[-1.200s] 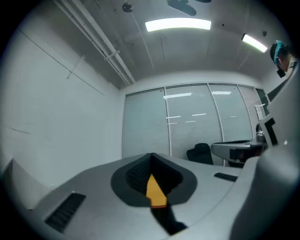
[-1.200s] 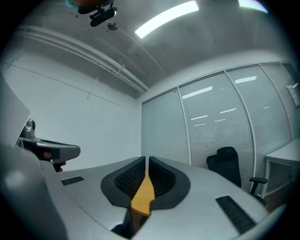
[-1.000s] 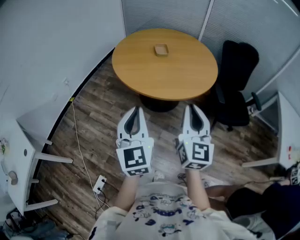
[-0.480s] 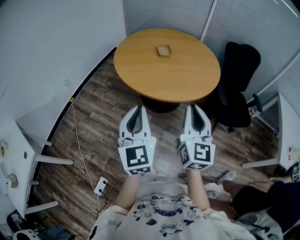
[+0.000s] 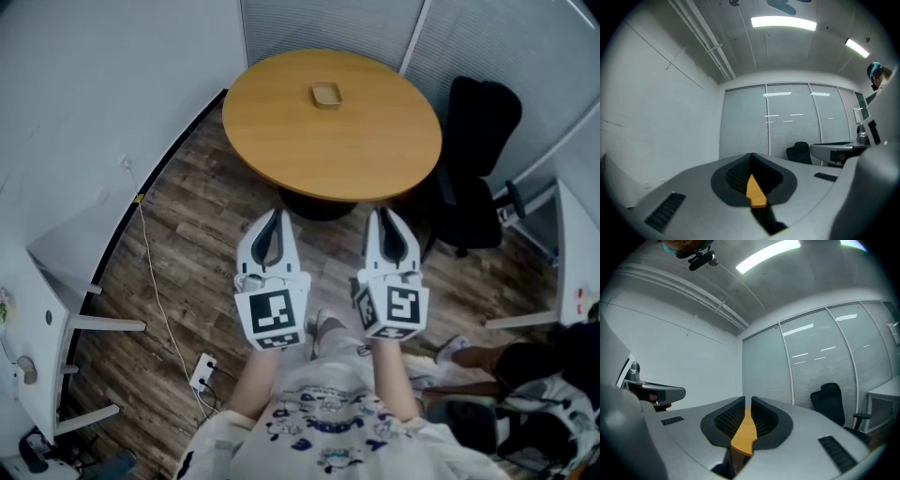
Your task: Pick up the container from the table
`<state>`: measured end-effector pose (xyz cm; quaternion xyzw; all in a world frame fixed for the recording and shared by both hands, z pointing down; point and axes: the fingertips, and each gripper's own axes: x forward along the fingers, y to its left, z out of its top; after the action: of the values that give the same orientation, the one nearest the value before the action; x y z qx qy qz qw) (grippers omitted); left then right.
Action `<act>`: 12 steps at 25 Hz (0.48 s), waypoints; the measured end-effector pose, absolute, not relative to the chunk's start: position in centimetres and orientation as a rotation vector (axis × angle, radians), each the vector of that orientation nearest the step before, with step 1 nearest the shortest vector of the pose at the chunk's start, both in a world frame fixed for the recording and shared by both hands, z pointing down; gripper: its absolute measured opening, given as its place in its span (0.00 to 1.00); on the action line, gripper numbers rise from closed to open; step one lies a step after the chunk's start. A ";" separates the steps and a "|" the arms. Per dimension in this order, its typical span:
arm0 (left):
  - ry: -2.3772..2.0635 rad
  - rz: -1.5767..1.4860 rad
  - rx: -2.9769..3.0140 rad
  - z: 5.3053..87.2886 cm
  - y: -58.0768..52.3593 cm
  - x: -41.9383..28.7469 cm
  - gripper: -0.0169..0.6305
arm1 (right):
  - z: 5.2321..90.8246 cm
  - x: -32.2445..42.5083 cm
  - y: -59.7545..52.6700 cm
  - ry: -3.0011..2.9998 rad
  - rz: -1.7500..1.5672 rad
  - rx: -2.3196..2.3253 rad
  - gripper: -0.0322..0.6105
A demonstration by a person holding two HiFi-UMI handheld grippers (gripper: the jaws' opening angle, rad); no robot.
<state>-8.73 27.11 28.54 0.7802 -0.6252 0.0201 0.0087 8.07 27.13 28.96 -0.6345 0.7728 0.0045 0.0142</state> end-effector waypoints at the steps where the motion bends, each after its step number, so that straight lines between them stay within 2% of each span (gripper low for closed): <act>1: -1.953 0.076 2.440 28.7 26.9 -8.8 0.03 | 29.1 8.0 26.9 2.411 0.014 -1.976 0.09; 12: -1.969 0.096 2.406 29.9 21.2 -7.8 0.03 | 30.4 8.7 20.4 2.445 -0.015 -1.955 0.09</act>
<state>-7.84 21.17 29.91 0.7734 -0.6329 0.0309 0.0155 8.67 20.38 30.38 -0.6245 0.7810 -0.0047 0.0058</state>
